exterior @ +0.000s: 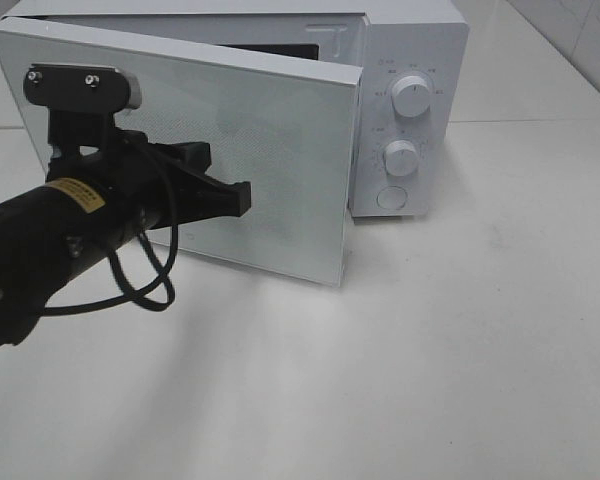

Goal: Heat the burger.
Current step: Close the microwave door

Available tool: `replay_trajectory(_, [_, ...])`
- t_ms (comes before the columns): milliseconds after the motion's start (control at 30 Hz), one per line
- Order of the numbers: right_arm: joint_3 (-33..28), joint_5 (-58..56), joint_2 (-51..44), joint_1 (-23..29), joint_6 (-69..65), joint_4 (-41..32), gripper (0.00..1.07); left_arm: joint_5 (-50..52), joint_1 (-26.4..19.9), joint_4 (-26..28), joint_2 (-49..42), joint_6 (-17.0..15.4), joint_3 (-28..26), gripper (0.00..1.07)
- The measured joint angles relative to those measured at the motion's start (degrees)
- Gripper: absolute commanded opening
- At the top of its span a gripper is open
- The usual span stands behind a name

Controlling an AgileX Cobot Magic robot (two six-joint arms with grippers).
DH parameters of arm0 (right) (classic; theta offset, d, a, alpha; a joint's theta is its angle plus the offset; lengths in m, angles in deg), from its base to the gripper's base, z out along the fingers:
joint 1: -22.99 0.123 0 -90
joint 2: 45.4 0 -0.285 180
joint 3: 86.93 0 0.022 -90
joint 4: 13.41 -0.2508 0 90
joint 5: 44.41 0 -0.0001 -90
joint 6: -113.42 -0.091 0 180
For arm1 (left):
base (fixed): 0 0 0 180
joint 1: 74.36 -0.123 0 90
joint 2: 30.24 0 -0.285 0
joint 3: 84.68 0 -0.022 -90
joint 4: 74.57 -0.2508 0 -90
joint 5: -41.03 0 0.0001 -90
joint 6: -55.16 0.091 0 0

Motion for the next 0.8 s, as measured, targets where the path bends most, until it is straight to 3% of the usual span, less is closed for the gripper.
replay_trajectory(367, [0.0, 0.0, 0.0, 0.0, 0.0, 0.0, 0.74, 0.0, 0.3, 2.8, 9.1, 0.0, -13.1, 0.00])
replay_trajectory(800, [0.0, 0.0, 0.0, 0.0, 0.0, 0.0, 0.74, -0.4, 0.5, 4.6, 15.7, 0.0, -23.3, 0.00])
